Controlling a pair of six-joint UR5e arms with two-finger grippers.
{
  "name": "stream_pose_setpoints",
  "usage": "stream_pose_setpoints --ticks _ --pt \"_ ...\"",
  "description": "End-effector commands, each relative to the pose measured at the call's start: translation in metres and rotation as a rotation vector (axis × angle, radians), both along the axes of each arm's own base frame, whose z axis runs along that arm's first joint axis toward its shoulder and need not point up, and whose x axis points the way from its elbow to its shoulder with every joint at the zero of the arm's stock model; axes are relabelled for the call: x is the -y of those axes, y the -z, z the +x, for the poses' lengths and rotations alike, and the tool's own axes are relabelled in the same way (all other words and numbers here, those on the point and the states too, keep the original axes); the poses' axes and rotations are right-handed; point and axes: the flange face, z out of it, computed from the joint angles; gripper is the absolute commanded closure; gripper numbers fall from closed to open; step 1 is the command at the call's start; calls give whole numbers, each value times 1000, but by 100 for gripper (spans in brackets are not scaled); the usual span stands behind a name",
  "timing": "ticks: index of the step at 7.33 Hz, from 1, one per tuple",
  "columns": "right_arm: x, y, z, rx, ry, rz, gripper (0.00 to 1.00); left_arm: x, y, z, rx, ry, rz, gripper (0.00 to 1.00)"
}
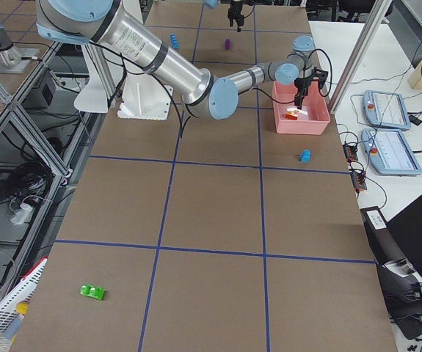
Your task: Put all blocks into box
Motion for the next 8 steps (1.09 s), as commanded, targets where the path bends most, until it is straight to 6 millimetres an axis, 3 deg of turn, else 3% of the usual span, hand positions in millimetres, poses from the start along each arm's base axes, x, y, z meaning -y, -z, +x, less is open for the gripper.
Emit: stream_pose_setpoints --ticks 1,2,3,4,5,7,8 --pt "-2 -28 58 48 -10 -4 0 -6 6 26 24 65 -72 0" --pt "12 -46 122 96 -2 -25 0 -13 5 44 37 85 -115 0" --pt "11 -82 171 105 32 -3 0 -22 3 67 64 128 -169 0" --pt "3 -94 190 109 48 23 0 -29 -3 77 95 160 -192 0" --pt "-1 -89 193 115 47 37 0 -41 -20 68 120 166 -218 0" --pt "-15 -114 206 104 53 45 0 -42 -35 67 149 172 -231 0" --pt "-12 -129 224 86 56 57 0 -42 -33 69 146 182 -242 1"
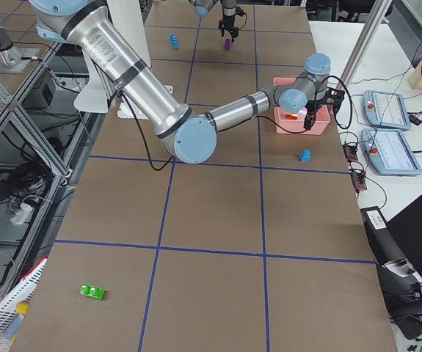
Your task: Put all blocks into box
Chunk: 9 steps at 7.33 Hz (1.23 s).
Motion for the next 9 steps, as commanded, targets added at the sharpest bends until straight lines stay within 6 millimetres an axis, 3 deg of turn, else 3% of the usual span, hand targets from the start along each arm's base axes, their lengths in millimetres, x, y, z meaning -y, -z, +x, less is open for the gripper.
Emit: stream_pose_setpoints --ticks 1,3,4,5,6,7,8,9 --pt "6 -28 37 -43 12 43 0 -2 1 12 -2 34 -44 2" --pt "13 -36 57 -59 5 56 0 5 6 27 -7 20 -39 7" --pt "11 -51 63 -69 -1 39 0 10 4 32 -6 19 -42 36" --pt "13 -70 64 -86 12 26 0 10 5 32 -10 17 -47 96" --pt "14 -79 64 -99 24 27 0 9 8 33 -18 7 -48 100" --pt "15 -90 57 -106 34 10 0 11 27 38 -75 -25 -64 100" --pt "12 -97 42 -113 52 -1 0 24 48 32 -133 -26 -83 100" --pt "4 -102 13 -121 86 -7 0 59 92 41 -146 -4 -73 100"
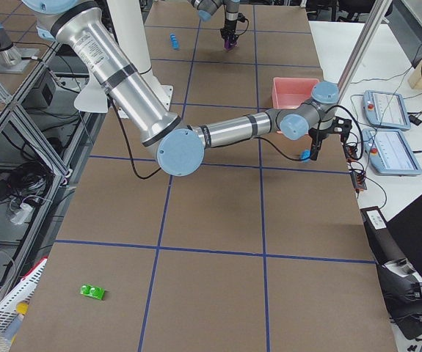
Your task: Put all blocks into box
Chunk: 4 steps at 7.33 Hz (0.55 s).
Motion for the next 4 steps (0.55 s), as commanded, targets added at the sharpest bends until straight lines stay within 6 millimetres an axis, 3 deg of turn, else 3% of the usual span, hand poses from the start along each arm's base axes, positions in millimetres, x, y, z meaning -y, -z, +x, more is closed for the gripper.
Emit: stream_pose_setpoints --ticks 1,3,4 --pt "-12 -7 -48 -12 55 -12 0 60 93 24 -25 18 -11 100" --pt "-23 -13 -99 -77 69 17 0 101 196 42 -65 31 47 100" --pt "-19 -24 -114 -82 75 35 0 115 255 52 -88 34 81 100"
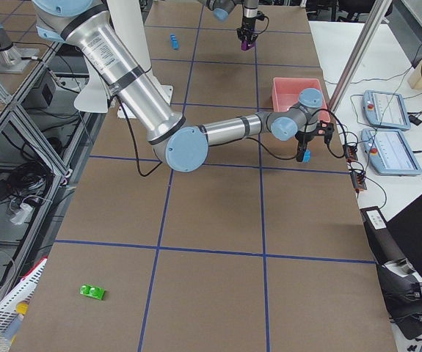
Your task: Put all blocks into box
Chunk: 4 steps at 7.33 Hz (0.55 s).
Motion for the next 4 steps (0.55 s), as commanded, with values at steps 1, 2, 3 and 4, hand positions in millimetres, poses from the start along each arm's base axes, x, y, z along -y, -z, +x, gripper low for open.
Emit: stream_pose_setpoints --ticks 1,2,3,4 --pt "9 -8 -36 -17 8 40 0 36 127 5 -55 29 82 100" --pt "24 5 -46 -42 -9 54 0 51 184 10 -98 32 141 100" --pt "30 2 -55 -72 -22 62 0 84 231 32 -105 39 144 100" --pt "32 -11 -62 -68 -25 91 0 113 266 51 -100 41 140 100"
